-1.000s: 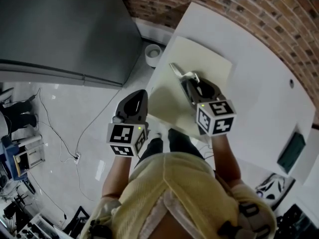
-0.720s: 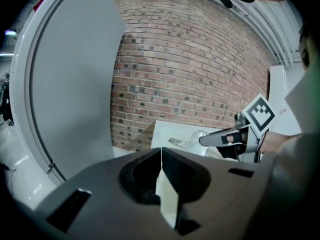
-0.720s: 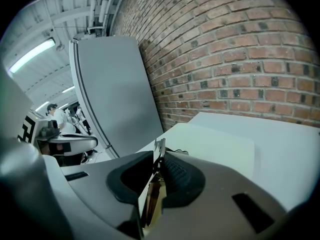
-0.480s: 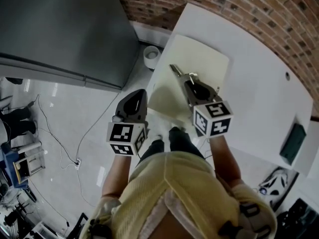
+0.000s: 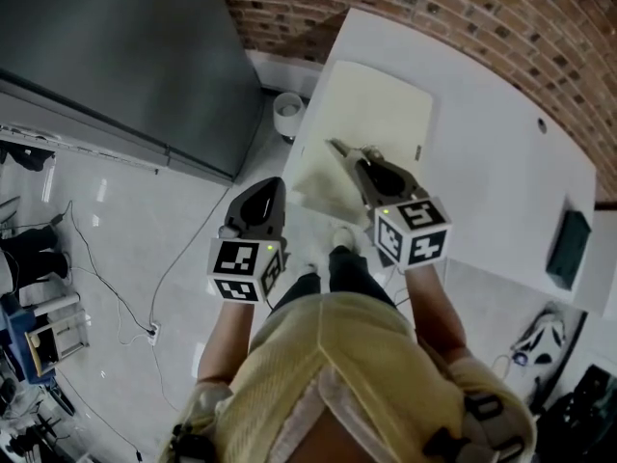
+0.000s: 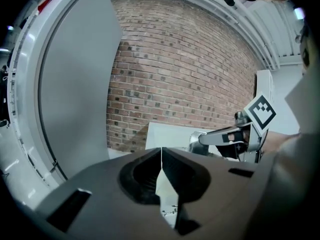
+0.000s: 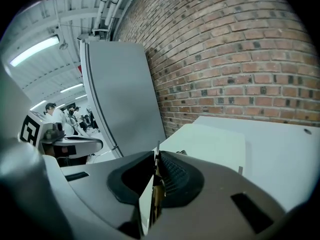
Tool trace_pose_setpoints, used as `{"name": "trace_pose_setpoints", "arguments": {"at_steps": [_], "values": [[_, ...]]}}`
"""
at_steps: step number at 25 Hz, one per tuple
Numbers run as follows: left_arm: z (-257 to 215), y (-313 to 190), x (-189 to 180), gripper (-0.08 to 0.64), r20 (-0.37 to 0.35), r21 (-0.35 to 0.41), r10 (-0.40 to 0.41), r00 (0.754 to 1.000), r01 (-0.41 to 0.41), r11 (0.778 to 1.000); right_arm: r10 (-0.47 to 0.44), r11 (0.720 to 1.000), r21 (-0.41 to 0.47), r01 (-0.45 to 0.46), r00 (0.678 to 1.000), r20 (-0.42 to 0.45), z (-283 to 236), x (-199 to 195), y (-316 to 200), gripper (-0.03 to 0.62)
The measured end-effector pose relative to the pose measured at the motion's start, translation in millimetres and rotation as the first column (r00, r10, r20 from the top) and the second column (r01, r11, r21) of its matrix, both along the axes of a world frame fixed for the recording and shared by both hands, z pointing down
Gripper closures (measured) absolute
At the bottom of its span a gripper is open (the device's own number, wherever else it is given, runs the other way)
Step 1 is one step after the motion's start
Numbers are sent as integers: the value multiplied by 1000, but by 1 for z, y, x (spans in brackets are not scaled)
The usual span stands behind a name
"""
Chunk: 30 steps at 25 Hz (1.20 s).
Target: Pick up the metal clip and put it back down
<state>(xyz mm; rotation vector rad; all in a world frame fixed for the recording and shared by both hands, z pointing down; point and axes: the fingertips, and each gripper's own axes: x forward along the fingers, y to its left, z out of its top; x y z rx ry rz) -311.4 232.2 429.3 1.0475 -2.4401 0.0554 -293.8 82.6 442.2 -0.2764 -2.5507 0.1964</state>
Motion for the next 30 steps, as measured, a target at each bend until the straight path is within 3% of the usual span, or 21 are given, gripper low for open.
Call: {"name": "trace_pose_setpoints", "arguments": {"at_steps": [20,30], "values": [[-24,47,76,555,55,62,150,987,-154,986,178,981,56,-184,979,95,-45,98,32,561],[-19,0,89,555,33,38,202,979,-203,978,231,973,-9,-232,965,126,-44,120,-10,561]]}}
